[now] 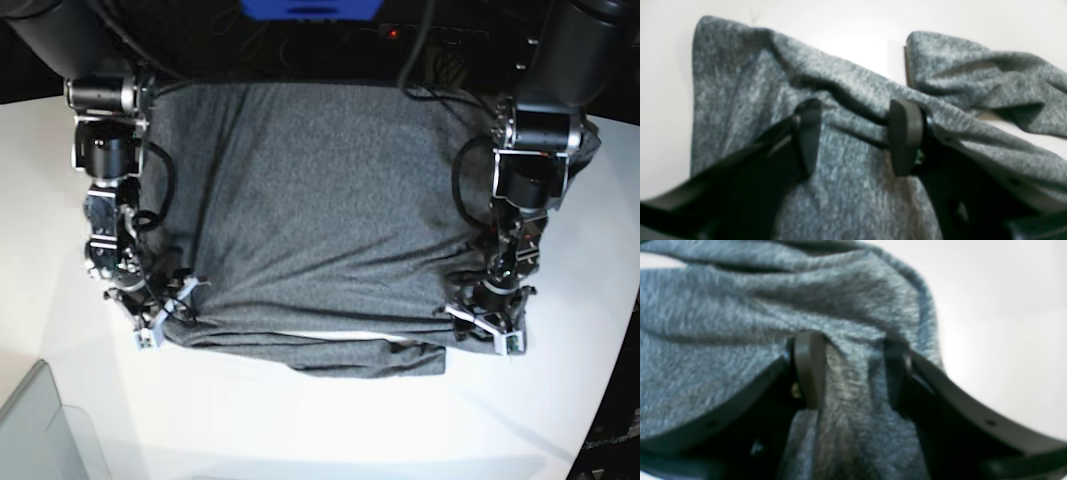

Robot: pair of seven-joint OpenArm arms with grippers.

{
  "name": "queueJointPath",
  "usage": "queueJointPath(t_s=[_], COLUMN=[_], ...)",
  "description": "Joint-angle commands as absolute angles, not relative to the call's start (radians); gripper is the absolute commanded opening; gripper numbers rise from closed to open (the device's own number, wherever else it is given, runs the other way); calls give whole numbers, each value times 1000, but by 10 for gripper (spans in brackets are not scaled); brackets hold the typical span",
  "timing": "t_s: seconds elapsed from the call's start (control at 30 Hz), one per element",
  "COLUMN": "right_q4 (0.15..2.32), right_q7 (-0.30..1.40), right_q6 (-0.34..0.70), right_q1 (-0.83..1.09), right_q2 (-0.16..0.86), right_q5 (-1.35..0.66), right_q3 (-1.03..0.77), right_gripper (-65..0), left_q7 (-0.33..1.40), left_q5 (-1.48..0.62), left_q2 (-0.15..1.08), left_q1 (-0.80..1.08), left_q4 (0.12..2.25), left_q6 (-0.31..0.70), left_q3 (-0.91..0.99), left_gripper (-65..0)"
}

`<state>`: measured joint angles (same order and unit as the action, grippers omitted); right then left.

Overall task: Layout the t-shirt on the table in an organized manner, then fold the t-shirt properly
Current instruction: 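Lower the shirt and shift both grippers to grasp the hem edges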

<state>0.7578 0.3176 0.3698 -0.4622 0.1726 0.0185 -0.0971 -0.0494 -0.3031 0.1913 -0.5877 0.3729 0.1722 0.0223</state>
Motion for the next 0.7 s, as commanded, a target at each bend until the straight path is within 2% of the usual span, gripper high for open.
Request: queueJointPath(t_s=[0.0,0.17,0.37,0.67], right_q4=[717,503,378,371], right_q7=[363,249,150,136], right_q6=[358,355,354,354], right_q1=[-496,-628,-740,-771], right_q2=[193,223,240,234], right_q5=[39,41,42,42], right_q3=[-99,-97,-93,-93], right_gripper=[-355,-355,-355,-355], left_q7=[-21,-19,-8,157], left_q5=[-305,-309,-312,-309], left_q2=[197,188,188,188], left_q1=[-602,-610,-622,-486], left_q4=[377,381,479,977], left_q6=[165,165,162,162], left_q3=[24,24,27,24], left_gripper=[-327,-327,-328,-328])
